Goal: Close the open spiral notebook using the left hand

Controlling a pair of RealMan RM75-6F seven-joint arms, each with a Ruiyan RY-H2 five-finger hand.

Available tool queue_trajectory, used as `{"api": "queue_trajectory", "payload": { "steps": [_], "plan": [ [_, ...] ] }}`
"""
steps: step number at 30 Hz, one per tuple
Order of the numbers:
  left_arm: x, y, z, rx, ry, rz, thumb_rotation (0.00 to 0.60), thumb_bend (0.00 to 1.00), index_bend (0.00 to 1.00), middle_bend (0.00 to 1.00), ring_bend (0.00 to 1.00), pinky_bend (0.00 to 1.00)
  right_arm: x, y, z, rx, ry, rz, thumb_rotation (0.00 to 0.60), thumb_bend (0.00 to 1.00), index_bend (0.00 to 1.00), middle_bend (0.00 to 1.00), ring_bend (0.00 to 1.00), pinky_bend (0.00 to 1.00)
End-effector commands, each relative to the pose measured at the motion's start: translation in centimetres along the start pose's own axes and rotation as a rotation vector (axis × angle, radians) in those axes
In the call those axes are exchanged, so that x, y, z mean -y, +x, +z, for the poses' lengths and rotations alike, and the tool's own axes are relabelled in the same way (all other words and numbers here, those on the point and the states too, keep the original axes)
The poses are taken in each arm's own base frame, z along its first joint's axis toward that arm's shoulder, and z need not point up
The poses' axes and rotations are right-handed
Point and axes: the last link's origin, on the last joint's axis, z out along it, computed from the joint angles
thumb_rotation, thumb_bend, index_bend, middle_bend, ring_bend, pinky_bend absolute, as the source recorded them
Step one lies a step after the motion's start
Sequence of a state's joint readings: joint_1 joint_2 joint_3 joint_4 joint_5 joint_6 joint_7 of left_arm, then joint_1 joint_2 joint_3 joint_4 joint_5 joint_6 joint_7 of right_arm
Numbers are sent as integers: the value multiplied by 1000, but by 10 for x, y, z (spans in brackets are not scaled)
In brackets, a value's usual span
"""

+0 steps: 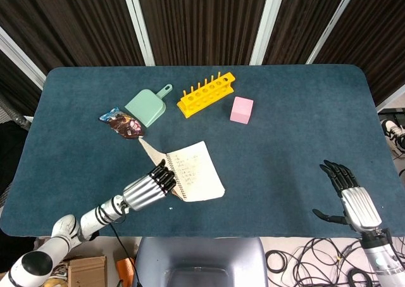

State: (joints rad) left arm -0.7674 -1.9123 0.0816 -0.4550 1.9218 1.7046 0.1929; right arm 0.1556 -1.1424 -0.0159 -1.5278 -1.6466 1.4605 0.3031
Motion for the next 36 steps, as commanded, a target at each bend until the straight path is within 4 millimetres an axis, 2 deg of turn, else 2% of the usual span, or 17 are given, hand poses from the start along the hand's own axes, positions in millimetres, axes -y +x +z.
{"api": "queue_trajectory", "payload": {
  "steps": [1, 5, 7, 14, 17, 21, 23, 27, 30, 31, 33, 34, 35, 36],
  "plan": [
    [-3, 1, 20, -20, -48, 21, 600, 459, 469, 449, 395, 318, 0, 0, 0, -2, -3, 2, 600, 0, 56, 29, 0, 55],
    [-12, 0, 41, -30, -22, 0, 600, 292, 321, 333, 289, 258, -1, -1, -1, -5, -6, 6, 600, 0, 56, 29, 0, 55],
    [-19, -2, 52, -27, 21, -42, 600, 245, 258, 292, 261, 249, 0, -1, -1, -5, -5, 7, 600, 0, 56, 29, 0, 55],
    [-42, -10, 79, 21, 142, -183, 600, 201, 166, 230, 237, 241, 0, 0, -1, -8, -3, 7, 600, 0, 57, 29, 0, 54],
    [-48, -11, 80, 64, 250, -339, 600, 197, 155, 274, 274, 239, -1, 0, -1, -8, -5, 8, 600, 0, 58, 29, 0, 54],
    [-41, -7, 62, 129, 432, -574, 600, 220, 182, 298, 302, 248, -3, 1, -3, -7, -12, 7, 600, 0, 58, 29, 0, 55],
    [-27, 4, 37, 191, 561, -726, 600, 238, 185, 293, 299, 237, -5, 1, -5, -5, -19, 4, 600, 0, 58, 29, 0, 55],
    [5, 24, -17, 300, 700, -767, 600, 284, 196, 290, 294, 222, -7, 1, -7, 1, -26, 1, 600, 0, 58, 29, 0, 55],
    [13, 35, -52, 372, 754, -809, 600, 361, 225, 304, 287, 210, -8, 0, -7, 1, -26, 3, 600, 0, 58, 29, 0, 55],
    [12, 36, -59, 397, 755, -826, 600, 436, 229, 306, 280, 202, -8, -1, -6, 3, -26, 3, 600, 0, 58, 29, 0, 55],
    [6, 35, -65, 447, 746, -857, 535, 606, 223, 299, 263, 187, -6, -2, -4, 7, -21, 4, 600, 0, 58, 29, 0, 55],
    [2, 34, -63, 457, 732, -872, 432, 716, 216, 291, 250, 174, -5, -3, -3, 8, -16, 3, 600, 0, 58, 28, 0, 55],
    [-4, 32, -58, 469, 706, -891, 343, 773, 211, 284, 234, 163, -4, -4, -2, 11, -10, 3, 600, 0, 58, 28, 0, 55],
    [-9, 30, -53, 475, 680, -899, 284, 816, 210, 275, 216, 151, -3, -4, -1, 12, -6, 2, 600, 0, 58, 29, 0, 55]
  ]
}}
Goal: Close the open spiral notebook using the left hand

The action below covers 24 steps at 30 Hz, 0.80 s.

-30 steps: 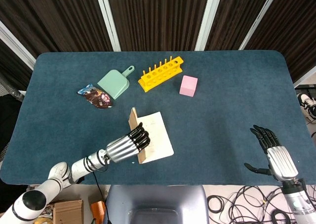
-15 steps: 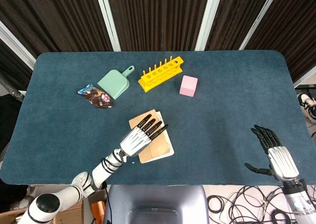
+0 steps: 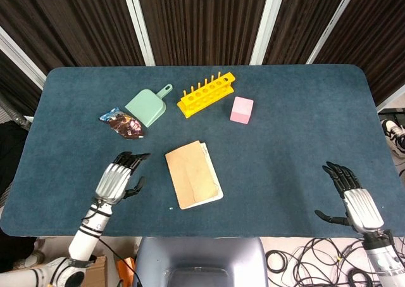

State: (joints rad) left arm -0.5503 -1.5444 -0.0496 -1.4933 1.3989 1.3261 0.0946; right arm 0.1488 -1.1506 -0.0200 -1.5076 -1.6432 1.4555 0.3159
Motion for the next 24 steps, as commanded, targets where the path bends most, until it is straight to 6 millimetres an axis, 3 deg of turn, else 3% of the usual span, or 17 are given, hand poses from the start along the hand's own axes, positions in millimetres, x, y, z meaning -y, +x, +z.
{"api": "queue_trajectory", "payload": {
  "steps": [1, 2, 5, 14, 18, 24],
  "plan": [
    [-5, -24, -6, 132, -8, -34, 240, 849, 208, 265, 200, 139, 3, -1, 3, 4, 11, -2, 600, 0, 58, 29, 0, 55],
    [-12, -31, -1, 154, -35, -12, 192, 881, 205, 249, 176, 123, 4, -1, 4, 4, 14, -4, 600, 0, 58, 29, 0, 55],
    [-35, -48, 15, 200, -103, 15, 144, 917, 194, 223, 129, 89, 5, 0, 6, 5, 17, -4, 600, 0, 58, 29, 0, 55],
    [-65, -75, 41, 268, -157, 72, 146, 921, 131, 165, 27, 28, 4, -1, 6, 8, 9, -6, 600, 0, 58, 29, 0, 55],
    [-65, -95, 51, 353, -120, 149, 143, 911, 130, 175, 25, 17, 2, -1, 4, 5, 4, -3, 600, 0, 58, 29, 0, 55],
    [-65, -102, 50, 390, -105, 184, 147, 901, 135, 224, 26, 10, 3, -1, 4, 3, 7, 0, 600, 0, 58, 29, 0, 55]
  ]
}}
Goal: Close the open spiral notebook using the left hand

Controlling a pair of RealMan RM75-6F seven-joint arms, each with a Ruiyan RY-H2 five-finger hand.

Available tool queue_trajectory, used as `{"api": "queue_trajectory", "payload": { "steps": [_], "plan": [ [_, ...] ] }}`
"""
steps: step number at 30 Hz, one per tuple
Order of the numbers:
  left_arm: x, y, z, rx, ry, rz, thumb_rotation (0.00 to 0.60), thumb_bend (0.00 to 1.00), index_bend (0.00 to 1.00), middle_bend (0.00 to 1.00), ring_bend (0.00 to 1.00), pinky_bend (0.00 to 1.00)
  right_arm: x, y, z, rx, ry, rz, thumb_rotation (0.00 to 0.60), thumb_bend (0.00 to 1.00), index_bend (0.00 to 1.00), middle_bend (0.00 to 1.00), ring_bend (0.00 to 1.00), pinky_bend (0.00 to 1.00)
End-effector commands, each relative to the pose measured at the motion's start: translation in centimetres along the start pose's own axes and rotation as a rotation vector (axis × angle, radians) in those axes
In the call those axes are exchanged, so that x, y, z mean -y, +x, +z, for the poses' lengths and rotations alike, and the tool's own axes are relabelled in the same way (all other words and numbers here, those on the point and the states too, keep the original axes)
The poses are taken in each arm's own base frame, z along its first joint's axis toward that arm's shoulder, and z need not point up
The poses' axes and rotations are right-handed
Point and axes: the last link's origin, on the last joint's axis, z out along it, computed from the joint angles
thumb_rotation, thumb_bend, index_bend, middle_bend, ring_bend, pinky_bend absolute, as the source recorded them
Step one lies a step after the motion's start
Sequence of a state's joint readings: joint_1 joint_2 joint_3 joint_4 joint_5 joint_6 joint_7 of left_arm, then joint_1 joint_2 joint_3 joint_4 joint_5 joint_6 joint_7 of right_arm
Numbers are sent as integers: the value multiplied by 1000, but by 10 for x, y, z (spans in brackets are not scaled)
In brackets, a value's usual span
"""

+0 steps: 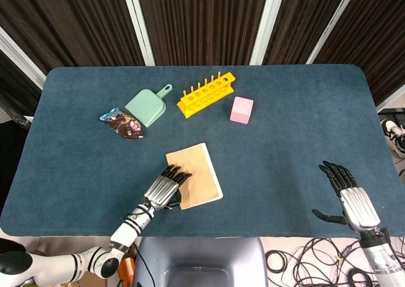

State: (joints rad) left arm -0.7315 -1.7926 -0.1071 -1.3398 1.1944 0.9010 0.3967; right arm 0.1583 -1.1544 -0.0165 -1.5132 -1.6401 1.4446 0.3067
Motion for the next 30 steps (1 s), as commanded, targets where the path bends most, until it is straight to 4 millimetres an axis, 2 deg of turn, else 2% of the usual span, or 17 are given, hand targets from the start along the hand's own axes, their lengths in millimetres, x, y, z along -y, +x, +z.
{"api": "queue_trajectory", "payload": {
  "steps": [1, 4, 7, 11, 13, 14, 16, 17, 19, 20, 22, 23, 24, 27, 30],
  "plan": [
    [-2, -2, 2, 14, 0, 21, 146, 900, 136, 235, 27, 9, 0, 0, 0, -1, 2, 2, 600, 0, 58, 29, 0, 55],
    [-3, 5, -1, -14, -2, 18, 144, 887, 136, 240, 29, 7, 1, 1, 0, -3, 5, 1, 600, 0, 58, 29, 0, 55],
    [4, 28, -16, -125, 14, -39, 146, 875, 135, 233, 30, 8, 1, 2, -1, -6, 2, -1, 600, 0, 58, 29, 0, 55],
    [36, 63, -53, -283, 86, -81, 146, 856, 135, 230, 33, 8, -1, 5, -3, -11, -6, -3, 600, 0, 58, 29, 0, 55],
    [63, 76, -78, -355, 167, -81, 153, 738, 136, 231, 54, 9, -2, 5, -4, -11, -8, -3, 600, 0, 58, 29, 0, 55],
    [76, 78, -89, -374, 212, -78, 168, 612, 135, 232, 66, 11, -2, 5, -4, -11, -10, -4, 600, 0, 58, 29, 0, 55],
    [105, 80, -118, -388, 327, -56, 188, 456, 136, 232, 74, 14, -3, 5, -5, -11, -14, -5, 600, 0, 58, 29, 0, 55],
    [115, 79, -131, -387, 372, -51, 192, 420, 137, 231, 77, 15, -4, 5, -5, -12, -16, -6, 600, 0, 58, 29, 0, 55],
    [137, 75, -161, -388, 465, -35, 194, 373, 140, 221, 89, 17, -5, 6, -5, -18, -21, -14, 600, 0, 58, 29, 0, 55],
    [142, 74, -171, -389, 486, -32, 195, 364, 140, 214, 94, 19, -5, 6, -5, -21, -22, -19, 600, 0, 58, 29, 0, 55],
    [157, 68, -203, -394, 552, -26, 194, 359, 138, 207, 95, 22, -6, 6, -5, -27, -24, -24, 600, 0, 57, 29, 0, 55],
    [160, 66, -212, -398, 562, -28, 202, 358, 136, 205, 95, 22, -6, 6, -5, -29, -23, -25, 600, 0, 57, 29, 0, 55],
    [166, 62, -231, -406, 597, -28, 211, 358, 135, 204, 95, 22, -6, 5, -4, -30, -23, -26, 600, 0, 56, 29, 0, 55],
    [171, 52, -264, -416, 639, -22, 294, 359, 127, 201, 95, 21, -4, 4, -3, -24, -20, -14, 600, 0, 54, 29, 0, 55],
    [167, 43, -288, -426, 655, -35, 371, 358, 116, 200, 94, 21, -2, 4, -2, -21, -11, -11, 600, 0, 53, 29, 0, 55]
  ]
}}
